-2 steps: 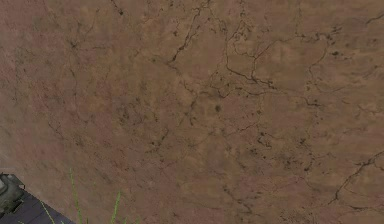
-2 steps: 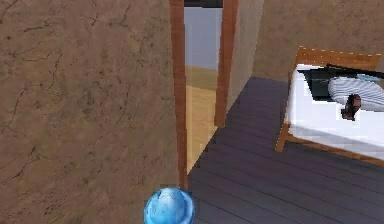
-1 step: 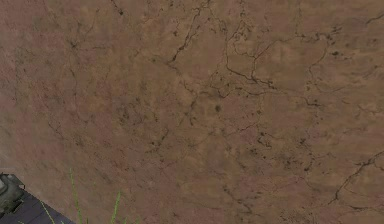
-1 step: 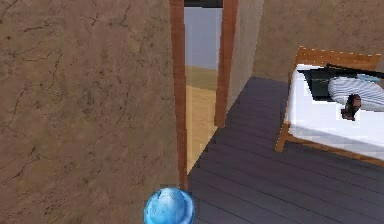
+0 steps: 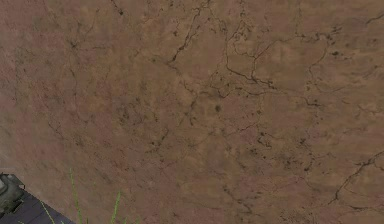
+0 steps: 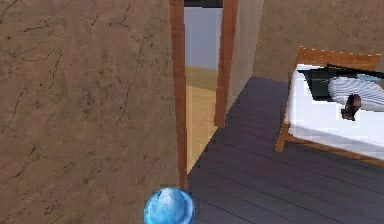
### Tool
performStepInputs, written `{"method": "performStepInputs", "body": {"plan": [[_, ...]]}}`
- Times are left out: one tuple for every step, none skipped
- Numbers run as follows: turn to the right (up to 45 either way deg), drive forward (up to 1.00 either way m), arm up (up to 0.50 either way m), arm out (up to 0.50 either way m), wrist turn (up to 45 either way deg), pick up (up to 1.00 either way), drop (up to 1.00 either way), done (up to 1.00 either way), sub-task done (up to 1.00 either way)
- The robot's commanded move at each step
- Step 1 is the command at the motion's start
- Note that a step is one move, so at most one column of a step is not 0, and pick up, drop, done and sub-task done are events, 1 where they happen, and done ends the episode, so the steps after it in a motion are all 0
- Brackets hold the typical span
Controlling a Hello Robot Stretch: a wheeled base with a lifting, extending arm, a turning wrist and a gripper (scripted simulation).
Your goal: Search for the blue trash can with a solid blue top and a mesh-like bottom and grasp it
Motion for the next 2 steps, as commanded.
{"method": "performStepInputs", "body": {"plan": [[0.0,0.00,0.00,0.00,45.0,0.00,0.00,0.00,0.00],[0.0,0.00,0.00,0.00,45.0,0.00,0.00,0.00,0.00]]}}
